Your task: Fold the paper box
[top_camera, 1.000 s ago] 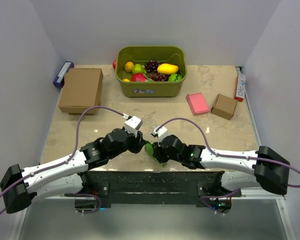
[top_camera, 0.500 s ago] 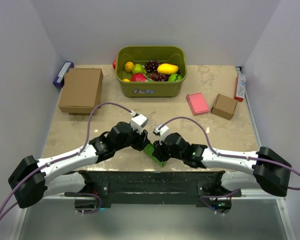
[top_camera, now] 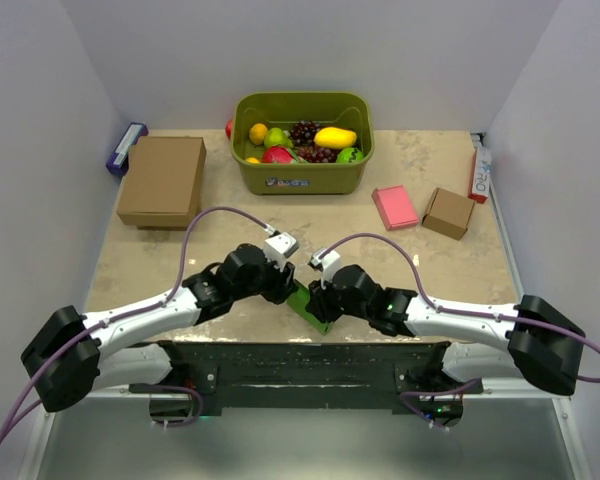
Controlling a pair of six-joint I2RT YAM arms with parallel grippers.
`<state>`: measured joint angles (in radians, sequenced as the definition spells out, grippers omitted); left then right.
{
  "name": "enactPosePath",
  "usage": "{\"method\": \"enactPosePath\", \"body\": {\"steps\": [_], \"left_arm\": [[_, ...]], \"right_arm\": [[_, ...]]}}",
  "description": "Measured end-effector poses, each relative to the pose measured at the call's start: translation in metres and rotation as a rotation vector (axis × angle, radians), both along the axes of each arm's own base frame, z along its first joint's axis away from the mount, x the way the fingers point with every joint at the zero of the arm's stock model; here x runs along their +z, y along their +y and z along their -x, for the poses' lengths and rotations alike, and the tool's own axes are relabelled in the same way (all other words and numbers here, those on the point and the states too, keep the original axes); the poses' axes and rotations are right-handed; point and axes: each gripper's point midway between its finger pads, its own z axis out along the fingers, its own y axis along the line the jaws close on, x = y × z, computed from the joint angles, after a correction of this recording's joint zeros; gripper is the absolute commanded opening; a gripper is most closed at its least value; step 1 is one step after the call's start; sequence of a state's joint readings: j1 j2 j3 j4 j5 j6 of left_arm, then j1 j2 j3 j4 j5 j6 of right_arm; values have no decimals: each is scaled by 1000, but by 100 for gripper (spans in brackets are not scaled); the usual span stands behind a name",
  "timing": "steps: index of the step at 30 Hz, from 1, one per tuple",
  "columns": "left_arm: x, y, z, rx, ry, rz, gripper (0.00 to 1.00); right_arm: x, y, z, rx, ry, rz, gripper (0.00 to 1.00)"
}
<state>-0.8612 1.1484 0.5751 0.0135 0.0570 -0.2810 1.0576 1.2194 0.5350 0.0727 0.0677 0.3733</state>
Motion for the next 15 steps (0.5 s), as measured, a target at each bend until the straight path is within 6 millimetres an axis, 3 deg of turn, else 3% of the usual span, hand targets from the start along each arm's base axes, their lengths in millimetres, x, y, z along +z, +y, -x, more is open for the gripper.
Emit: {"method": "enactPosePath", "body": {"steps": [15], "left_arm": [[-8,2,3,-15,12,2,38]], "right_arm": [[0,-2,1,1,3,-5,25]]}}
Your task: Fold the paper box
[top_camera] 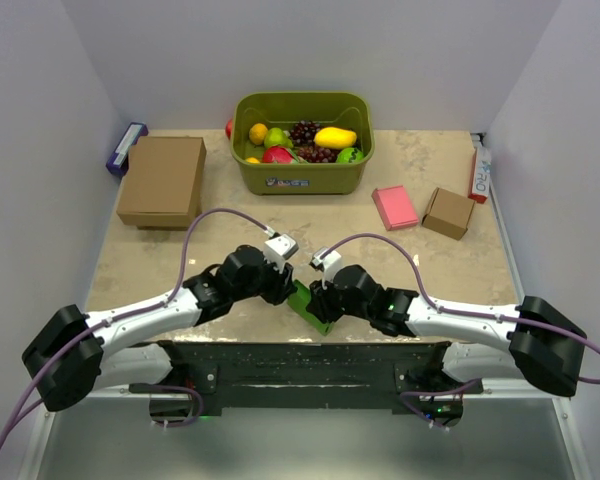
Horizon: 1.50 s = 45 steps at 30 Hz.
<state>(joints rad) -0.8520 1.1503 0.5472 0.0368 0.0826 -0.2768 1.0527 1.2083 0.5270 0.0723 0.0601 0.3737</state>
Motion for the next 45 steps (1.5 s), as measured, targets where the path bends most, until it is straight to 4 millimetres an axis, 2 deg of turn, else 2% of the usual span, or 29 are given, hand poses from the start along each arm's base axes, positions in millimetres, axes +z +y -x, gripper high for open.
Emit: {"method": "enactPosePath", "body": {"steps": [6,11,13,19,33,34,35,37,38,41,45], "left_arm": [[-3,-6,-1,-16,4,11,28],[-2,-8,-1,-20,2,17,24],[-2,-8,-1,-19,1,17,16],[-1,-7,-4,-16,-10,17,1],[0,-8,-5,-15,-13,17,0],[0,-8,-5,-14,-13,17,2],[0,-8,-5,-13,-12,17,20],[1,-7,-5,-10,-9,18,33],[2,-7,-5,-5,-8,20,45],[8,-6,-5,7,-20,33,52],[18,-3,-7,20,-43,49,49]], "right_arm": [[0,0,0,-1,0,0,25],[0,0,0,-1,0,0,25],[0,0,0,-1,0,0,25],[0,-1,-1,-3,1,1,25],[0,-2,-1,-6,-1,-1,25],[0,-2,-1,-6,0,-1,25],[0,-2,-1,-6,-1,-1,25],[0,-2,-1,-6,-1,-1,25],[0,-2,-1,-6,-1,-1,25],[0,-2,-1,-6,0,-1,25],[0,-2,-1,-6,0,-1,25]]}}
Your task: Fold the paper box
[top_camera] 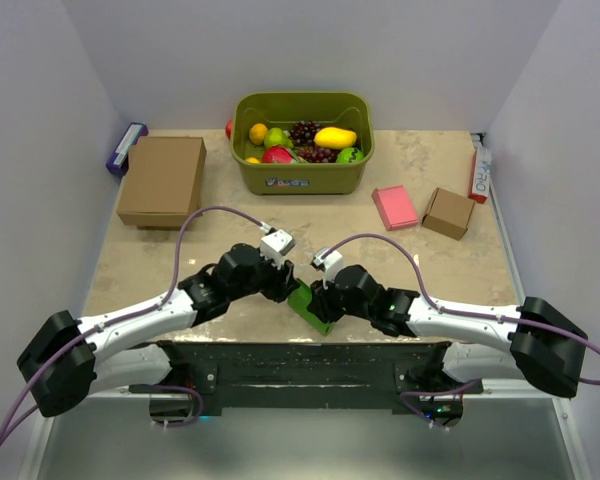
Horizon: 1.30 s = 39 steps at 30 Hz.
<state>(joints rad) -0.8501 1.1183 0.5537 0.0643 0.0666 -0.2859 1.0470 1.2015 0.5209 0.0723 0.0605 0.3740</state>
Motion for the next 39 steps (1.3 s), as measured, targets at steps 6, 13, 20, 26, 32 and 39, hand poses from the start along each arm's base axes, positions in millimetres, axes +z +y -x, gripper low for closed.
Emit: {"method": "enactPosePath", "body": {"steps": [6,13,20,26,32,39], "left_arm": [[-1,2,-2,3,-8,-16,37],[-5,0,-3,-1,-1,-35,31],[-10,0,-5,-10,-2,-55,16],[-9,-3,-3,-30,0,-47,9],[-9,-6,-2,-42,5,-41,8],[-10,-7,-1,-50,8,-38,0]], "right_arm": [[0,0,0,0,0,0,25],[0,0,0,0,0,0,25],[0,0,0,0,0,0,25],[0,0,0,0,0,0,25],[0,0,0,0,0,0,25],[0,0,0,0,1,0,25]]}}
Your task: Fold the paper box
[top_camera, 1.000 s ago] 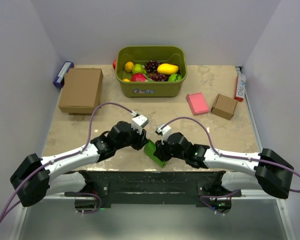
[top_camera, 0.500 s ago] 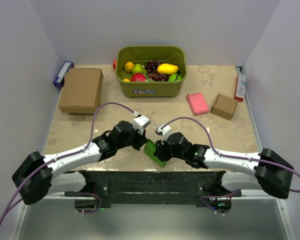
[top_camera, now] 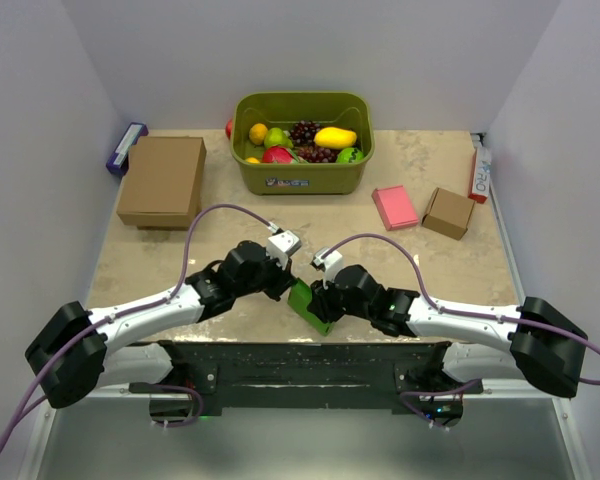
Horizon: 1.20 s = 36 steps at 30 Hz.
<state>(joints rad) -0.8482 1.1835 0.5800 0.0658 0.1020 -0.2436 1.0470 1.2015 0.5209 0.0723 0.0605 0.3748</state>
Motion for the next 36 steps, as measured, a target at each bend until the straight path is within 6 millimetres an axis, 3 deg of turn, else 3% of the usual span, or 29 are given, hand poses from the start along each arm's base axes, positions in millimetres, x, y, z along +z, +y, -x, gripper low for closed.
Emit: {"method": "enactPosePath", "body": {"steps": [36], "left_arm": [[-3,0,0,32,-8,75,0]], "right_arm": [[0,0,0,-1,1,2,25]]}}
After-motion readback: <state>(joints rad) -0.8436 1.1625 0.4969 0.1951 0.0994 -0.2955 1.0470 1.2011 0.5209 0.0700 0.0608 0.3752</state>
